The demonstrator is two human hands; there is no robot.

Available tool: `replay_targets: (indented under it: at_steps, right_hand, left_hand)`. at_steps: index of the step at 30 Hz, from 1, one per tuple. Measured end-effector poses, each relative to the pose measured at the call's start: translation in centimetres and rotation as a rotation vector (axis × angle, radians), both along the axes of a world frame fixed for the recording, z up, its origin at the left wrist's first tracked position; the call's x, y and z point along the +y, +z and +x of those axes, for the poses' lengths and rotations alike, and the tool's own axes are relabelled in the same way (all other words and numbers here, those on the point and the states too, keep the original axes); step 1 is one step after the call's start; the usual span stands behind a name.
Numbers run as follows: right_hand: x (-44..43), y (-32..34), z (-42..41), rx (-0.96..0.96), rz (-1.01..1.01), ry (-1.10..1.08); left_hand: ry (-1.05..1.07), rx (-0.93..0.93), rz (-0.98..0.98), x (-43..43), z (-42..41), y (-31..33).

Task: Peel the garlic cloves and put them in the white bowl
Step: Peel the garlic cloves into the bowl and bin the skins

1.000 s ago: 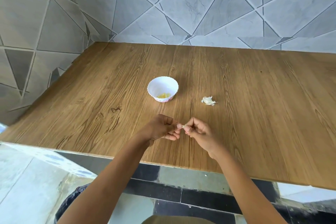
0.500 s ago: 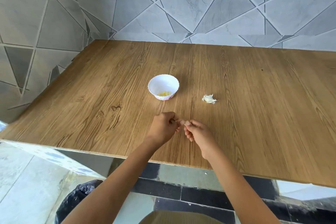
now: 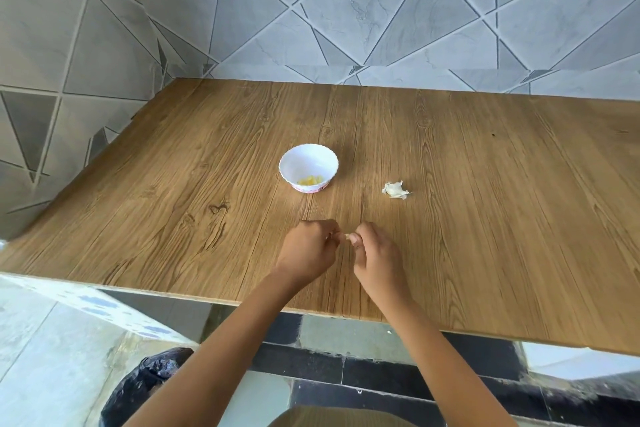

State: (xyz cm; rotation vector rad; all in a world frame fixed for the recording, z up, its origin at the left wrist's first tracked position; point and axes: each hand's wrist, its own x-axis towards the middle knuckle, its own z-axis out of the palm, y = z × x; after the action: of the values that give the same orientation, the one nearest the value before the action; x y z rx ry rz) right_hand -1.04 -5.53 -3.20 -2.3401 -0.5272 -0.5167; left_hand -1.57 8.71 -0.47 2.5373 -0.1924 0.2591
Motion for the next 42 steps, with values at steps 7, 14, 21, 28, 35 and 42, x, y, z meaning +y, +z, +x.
replay_targets:
  at_steps: [7, 14, 21, 28, 35, 42]
  right_hand:
    - [-0.2, 0.0, 0.4, 0.062, -0.02, 0.012]
    - [-0.1, 1.0, 0.8, 0.623, 0.333, 0.015]
    - [-1.0, 1.2, 0.3, 0.622, 0.481, 0.082]
    - [-0.6, 1.3, 0.6, 0.358, 0.288, -0.018]
    - [-0.9, 0.9, 0.6, 0.3, 0.292, 0.011]
    - [-0.7, 1.2, 0.5, 0.44, 0.413, 0.01]
  left_hand:
    - [0.031, 0.388, -0.309, 0.0, 0.2, 1.1]
    - [0.021, 0.405, -0.485, 0.3, 0.0, 0.9]
    - [0.099, 0.355, -0.502, 1.0, 0.0, 0.8]
    - [0.005, 0.013, -0.073, 0.4, -0.2, 1.0]
    - [0.043, -0.027, -0.071, 0.3, -0.4, 0.9]
    - [0.073, -0.008, -0.106, 0.2, -0.7, 0.7]
